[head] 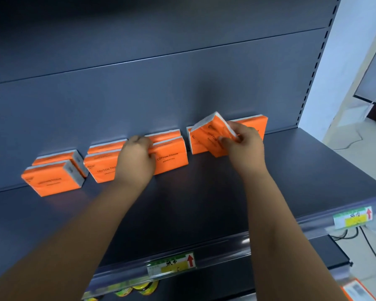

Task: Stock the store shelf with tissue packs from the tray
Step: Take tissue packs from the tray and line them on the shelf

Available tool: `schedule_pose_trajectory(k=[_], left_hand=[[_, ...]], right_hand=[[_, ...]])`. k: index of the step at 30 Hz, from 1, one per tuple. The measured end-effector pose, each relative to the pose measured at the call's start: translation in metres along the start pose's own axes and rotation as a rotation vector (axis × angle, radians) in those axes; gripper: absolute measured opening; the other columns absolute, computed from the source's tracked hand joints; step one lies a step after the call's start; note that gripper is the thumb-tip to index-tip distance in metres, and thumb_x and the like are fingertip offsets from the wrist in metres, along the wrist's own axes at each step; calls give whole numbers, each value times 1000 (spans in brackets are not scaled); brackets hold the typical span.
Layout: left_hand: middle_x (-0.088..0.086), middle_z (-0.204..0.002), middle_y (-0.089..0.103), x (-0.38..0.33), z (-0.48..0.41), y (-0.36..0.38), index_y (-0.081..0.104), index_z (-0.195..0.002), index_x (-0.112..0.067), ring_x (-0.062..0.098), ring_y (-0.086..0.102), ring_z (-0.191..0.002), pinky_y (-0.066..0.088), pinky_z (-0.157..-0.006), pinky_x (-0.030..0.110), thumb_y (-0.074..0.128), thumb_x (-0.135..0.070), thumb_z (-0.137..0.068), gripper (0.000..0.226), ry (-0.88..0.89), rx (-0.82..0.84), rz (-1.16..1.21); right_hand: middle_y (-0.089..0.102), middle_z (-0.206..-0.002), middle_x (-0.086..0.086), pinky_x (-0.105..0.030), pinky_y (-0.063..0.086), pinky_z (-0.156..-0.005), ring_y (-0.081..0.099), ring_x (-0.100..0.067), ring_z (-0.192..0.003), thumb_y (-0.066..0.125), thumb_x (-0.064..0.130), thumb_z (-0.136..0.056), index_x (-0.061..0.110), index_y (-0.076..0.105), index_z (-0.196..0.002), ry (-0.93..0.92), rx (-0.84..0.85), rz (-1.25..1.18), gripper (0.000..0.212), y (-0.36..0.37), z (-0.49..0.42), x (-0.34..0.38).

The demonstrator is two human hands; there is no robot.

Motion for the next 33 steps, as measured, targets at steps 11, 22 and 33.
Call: schedule_pose_trajectory(k=[11, 22, 33], left_hand=[[14, -116, 66, -3, -4, 11, 69, -121, -11, 43, 56, -105, 50, -94, 50, 73, -4, -81, 41, 107, 55, -101], [12, -115, 64, 0, -2, 20, 69, -120, -11, 39, 54, -102, 51, -89, 50, 70, 1, -82, 41, 106, -10, -119], [11, -117, 63, 0, 1, 23, 68, -120, -11, 38, 55, -104, 44, -91, 48, 69, -3, -85, 36, 58, -4, -114]], right_hand=[[70, -113, -4, -25, 38, -84, 61, -30, -107, 71, -1, -79, 20, 75, -118, -172, 25, 363, 45, 10, -11, -15], [62, -132, -12, -43, 47, -97, 48, -39, -124, 64, -6, -82, 22, 77, -122, -275, -57, 528, 50, 30, -9, -21], [61, -130, -13, -42, 46, -100, 49, -39, -126, 62, -10, -81, 18, 76, -123, -280, -61, 524, 53, 45, -15, -25]])
Point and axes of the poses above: each hand's wrist, its own z-axis away from the middle knuckle, its own y-axis out of the palm, x = y × z, the point moved 2 cm from there along -z, towards the middle knuckle
